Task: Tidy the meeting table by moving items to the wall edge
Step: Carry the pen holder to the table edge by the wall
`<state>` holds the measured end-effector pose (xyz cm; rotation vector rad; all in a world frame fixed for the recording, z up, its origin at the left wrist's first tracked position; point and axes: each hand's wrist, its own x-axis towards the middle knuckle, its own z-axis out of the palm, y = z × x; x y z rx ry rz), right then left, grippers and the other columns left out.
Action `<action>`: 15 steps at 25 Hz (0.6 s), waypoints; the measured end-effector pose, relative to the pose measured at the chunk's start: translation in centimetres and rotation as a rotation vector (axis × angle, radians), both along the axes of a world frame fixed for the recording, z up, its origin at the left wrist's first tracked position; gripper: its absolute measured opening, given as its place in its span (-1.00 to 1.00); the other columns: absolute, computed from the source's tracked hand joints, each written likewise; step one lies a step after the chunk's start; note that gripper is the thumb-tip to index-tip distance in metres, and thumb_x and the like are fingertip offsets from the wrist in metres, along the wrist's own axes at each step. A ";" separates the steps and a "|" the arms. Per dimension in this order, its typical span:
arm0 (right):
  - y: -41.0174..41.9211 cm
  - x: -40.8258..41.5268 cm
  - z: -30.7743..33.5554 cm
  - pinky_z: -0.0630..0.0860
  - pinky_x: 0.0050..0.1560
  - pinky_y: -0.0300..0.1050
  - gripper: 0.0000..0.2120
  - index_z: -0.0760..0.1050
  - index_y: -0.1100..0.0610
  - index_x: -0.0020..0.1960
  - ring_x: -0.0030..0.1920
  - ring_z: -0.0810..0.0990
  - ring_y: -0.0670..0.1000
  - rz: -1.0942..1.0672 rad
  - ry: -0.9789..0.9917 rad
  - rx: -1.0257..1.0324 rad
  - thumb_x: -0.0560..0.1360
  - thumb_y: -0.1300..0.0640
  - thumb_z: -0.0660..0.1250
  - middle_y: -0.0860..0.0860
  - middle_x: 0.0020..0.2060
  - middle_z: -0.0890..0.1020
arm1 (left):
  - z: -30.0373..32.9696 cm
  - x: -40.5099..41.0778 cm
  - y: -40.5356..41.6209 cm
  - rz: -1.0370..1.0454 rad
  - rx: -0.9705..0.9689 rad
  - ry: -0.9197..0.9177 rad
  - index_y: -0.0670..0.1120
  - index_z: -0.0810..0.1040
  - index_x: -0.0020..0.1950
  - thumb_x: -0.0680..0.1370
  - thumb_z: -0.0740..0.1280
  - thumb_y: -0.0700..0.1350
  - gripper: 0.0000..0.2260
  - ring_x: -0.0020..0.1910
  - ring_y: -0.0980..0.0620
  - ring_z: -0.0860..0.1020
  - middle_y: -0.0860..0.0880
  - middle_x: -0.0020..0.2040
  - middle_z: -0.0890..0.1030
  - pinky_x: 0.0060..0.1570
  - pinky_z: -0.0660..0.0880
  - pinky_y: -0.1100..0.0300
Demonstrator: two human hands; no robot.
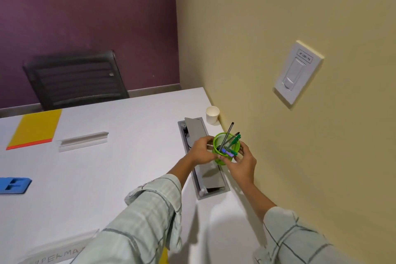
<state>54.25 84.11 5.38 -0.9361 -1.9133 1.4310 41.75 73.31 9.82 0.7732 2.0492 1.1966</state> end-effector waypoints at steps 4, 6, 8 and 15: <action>3.1 -5.5 -1.0 0.64 0.07 -0.04 -0.32 0.49 -0.14 0.18 0.07 0.64 -0.09 0.048 -0.040 0.011 0.15 0.16 0.67 -0.17 0.01 0.65 | -1.6 -5.0 3.0 0.081 -0.003 -0.141 -0.19 0.46 0.32 0.35 0.44 -0.40 -0.45 0.09 0.01 0.55 -0.08 0.16 0.58 0.02 0.58 0.12; 4.7 -7.8 -1.9 0.64 0.05 0.03 -0.35 0.50 -0.13 0.16 0.02 0.67 -0.06 0.052 -0.072 0.000 0.15 0.15 0.67 -0.14 -0.01 0.67 | -3.1 -7.1 4.5 0.116 0.012 -0.211 -0.17 0.47 0.30 0.36 0.42 -0.42 -0.47 0.12 -0.01 0.56 -0.09 0.17 0.57 0.00 0.58 0.12; 5.9 -9.8 -2.7 0.65 0.03 -0.01 -0.36 0.51 -0.10 0.15 -0.02 0.67 -0.08 0.051 -0.117 0.006 0.15 0.12 0.68 -0.13 -0.03 0.68 | -4.5 -8.9 5.9 0.135 0.024 -0.259 -0.11 0.48 0.26 0.37 0.45 -0.39 -0.50 0.16 -0.03 0.56 -0.07 0.17 0.58 0.04 0.57 0.09; 8.0 -14.4 -5.8 0.60 0.15 -0.03 -0.28 0.48 0.06 0.32 0.07 0.66 -0.01 -0.029 -0.229 0.014 0.21 0.18 0.65 -0.03 0.08 0.68 | -8.9 -13.3 9.6 0.104 0.033 -0.328 -0.12 0.46 0.34 0.33 0.49 -0.39 -0.39 0.26 -0.02 0.50 -0.03 0.24 0.56 0.19 0.52 0.07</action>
